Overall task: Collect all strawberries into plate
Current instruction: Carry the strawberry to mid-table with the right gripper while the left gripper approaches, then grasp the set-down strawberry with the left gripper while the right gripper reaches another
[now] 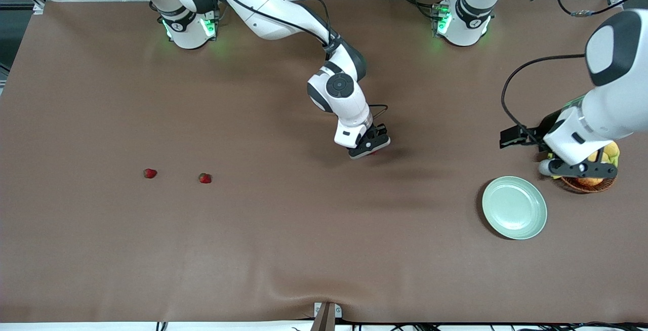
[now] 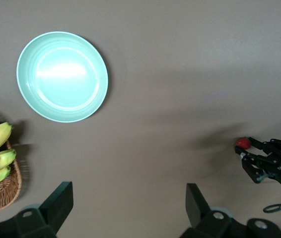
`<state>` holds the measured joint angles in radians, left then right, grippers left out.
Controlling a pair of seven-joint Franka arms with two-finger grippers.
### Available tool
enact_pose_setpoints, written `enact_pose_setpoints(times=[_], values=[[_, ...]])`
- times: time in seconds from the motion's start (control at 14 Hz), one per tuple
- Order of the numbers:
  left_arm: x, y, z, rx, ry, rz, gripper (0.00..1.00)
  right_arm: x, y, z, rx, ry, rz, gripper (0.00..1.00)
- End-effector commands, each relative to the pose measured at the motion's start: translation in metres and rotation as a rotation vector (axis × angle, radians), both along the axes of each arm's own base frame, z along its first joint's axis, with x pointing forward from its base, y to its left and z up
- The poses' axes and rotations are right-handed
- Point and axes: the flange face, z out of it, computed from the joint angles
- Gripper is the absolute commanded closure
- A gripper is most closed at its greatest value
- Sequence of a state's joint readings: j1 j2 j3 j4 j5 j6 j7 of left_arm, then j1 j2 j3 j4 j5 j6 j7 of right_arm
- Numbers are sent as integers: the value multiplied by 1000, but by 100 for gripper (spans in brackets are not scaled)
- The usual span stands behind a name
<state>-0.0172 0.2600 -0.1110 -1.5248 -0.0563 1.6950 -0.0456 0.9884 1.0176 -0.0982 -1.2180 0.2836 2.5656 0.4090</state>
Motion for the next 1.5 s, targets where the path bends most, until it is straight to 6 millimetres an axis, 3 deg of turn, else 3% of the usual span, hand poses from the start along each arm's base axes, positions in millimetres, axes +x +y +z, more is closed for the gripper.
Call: enact_pose_setpoints(times=[0.0, 0.36, 0.43, 0.79, 1.0, 1.14, 1.43], values=[[9, -10, -7, -21, -17, 9, 0, 16, -4, 21, 21, -32, 0, 0], [17, -48, -29, -36, -42, -28, 0, 68, -69, 69, 19, -18, -100, 0], [18, -53, -36, -44, -35, -22, 0, 79, -88, 81, 7, 2, -125, 0], [10, -121, -73, -38, 9, -27, 0, 135, -198, 139, -157, 145, -234, 0], [-7, -174, -92, -12, 33, -3, 0, 152, -266, 142, -253, 201, -231, 0], [-23, -204, -110, -2, 30, 2, 0, 157, -312, 129, -299, 216, -225, 0], [-47, -228, -161, 15, 43, 34, 0, 172, -389, 108, -351, 239, -149, 0]])
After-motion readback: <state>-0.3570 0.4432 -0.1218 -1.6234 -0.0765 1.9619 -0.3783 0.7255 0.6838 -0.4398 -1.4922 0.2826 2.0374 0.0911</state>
